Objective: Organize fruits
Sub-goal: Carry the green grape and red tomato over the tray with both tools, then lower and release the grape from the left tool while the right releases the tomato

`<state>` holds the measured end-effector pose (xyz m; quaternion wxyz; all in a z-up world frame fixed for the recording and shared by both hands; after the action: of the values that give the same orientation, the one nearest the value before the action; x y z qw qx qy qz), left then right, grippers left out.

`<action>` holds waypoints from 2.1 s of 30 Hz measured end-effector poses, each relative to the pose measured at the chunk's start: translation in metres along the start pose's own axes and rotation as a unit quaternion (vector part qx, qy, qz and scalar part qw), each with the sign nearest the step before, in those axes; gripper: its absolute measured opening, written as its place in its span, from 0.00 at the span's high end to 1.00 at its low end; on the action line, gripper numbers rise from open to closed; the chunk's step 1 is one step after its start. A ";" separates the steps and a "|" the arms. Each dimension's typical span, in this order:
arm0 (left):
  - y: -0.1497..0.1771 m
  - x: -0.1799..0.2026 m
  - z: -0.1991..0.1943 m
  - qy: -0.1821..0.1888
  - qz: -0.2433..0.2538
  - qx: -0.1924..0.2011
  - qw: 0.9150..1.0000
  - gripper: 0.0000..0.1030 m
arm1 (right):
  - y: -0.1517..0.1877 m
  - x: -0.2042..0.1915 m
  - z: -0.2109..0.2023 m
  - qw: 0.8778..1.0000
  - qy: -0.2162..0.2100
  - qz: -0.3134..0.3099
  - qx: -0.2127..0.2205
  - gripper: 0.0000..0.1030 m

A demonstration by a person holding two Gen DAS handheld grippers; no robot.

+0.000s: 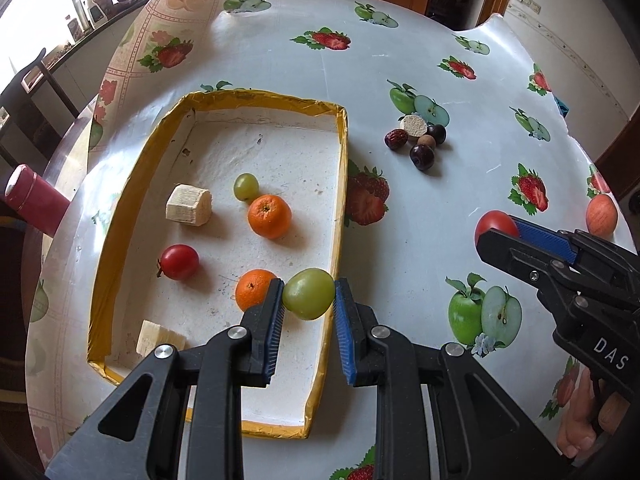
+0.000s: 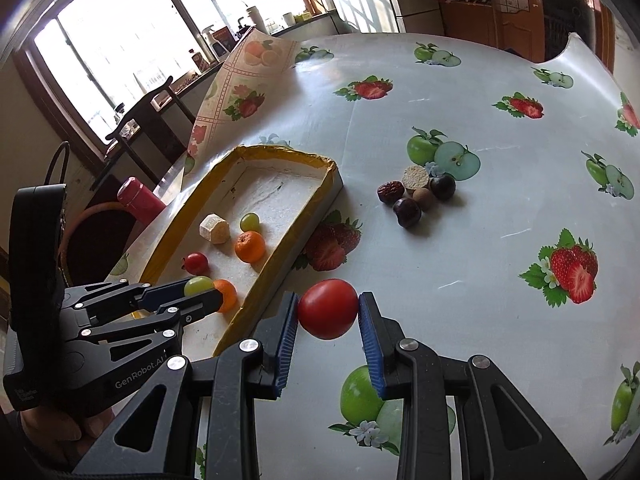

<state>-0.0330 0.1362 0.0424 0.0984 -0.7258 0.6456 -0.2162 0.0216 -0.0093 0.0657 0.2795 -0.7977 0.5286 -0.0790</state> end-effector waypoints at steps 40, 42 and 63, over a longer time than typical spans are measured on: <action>-0.005 -0.087 -0.004 -0.019 -0.085 0.006 0.996 0.79 | -0.046 -0.062 0.037 0.998 -0.038 -0.050 -0.003 0.70; -0.013 -0.090 -0.002 -0.018 -0.085 0.008 0.996 0.79 | -0.049 -0.064 0.040 0.998 -0.039 -0.052 -0.003 0.70; -0.105 -0.132 0.062 -0.043 -0.086 0.001 0.995 0.79 | -0.097 -0.090 0.125 0.998 -0.030 -0.057 -0.025 0.70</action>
<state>0.0789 0.2720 0.0071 0.1077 -0.7870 0.5760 -0.1929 0.1129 0.1436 0.0280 0.2705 -0.8352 0.4753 -0.0574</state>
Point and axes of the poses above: each gripper's, at about its wrist camera, not at the fingertips, and z roughly the way its jaws point, x to its right, y to its underside, the point moved 2 cm from there along z, roughly the way its jaws point, and after that the axes turned 11 degrees about y, right-handed, at the moved point
